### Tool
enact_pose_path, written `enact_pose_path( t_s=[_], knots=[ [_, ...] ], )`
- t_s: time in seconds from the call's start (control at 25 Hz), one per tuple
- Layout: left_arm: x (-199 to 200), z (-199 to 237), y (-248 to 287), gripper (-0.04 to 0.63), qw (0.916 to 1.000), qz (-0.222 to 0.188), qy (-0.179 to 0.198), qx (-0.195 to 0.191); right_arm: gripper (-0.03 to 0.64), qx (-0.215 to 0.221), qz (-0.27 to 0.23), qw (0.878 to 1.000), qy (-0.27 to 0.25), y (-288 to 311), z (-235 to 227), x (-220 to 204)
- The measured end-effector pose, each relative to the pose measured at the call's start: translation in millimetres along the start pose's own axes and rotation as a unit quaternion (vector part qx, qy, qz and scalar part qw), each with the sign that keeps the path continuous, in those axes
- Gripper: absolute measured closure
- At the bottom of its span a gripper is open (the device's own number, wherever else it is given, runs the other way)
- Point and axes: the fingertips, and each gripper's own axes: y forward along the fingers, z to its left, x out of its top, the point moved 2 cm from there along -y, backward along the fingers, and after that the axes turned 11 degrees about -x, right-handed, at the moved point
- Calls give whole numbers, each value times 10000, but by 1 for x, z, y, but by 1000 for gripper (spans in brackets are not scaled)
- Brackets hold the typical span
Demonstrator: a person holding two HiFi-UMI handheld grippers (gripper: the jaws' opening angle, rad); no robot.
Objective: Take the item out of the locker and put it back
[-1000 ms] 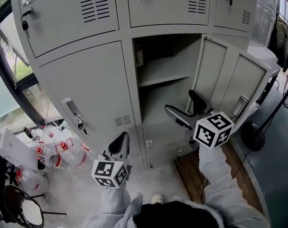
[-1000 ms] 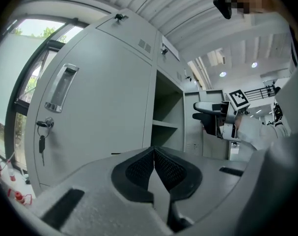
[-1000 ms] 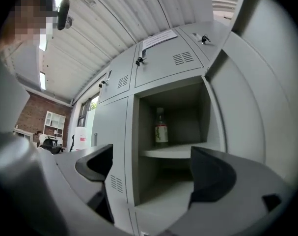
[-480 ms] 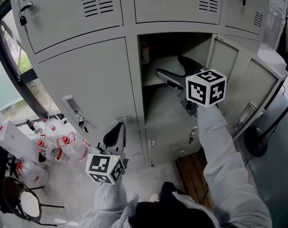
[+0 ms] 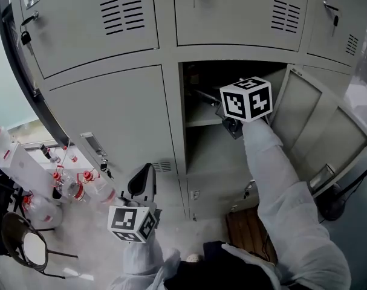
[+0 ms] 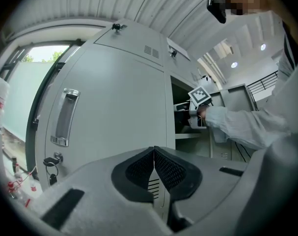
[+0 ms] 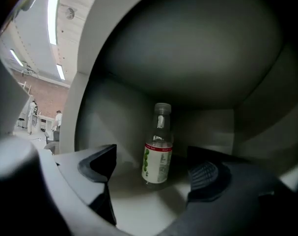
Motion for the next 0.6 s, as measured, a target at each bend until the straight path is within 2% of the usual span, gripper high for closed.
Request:
enact_pose_path(
  t_s=[0.32, 0.6],
  knots=[
    [1, 10, 7, 586, 9987, -99, 9, 493, 171, 557, 146, 9983, -27, 47, 1, -3],
    [3, 18, 4, 586, 9961, -171, 36, 868, 170, 766, 359, 9964, -75, 78, 1, -8]
  ],
)
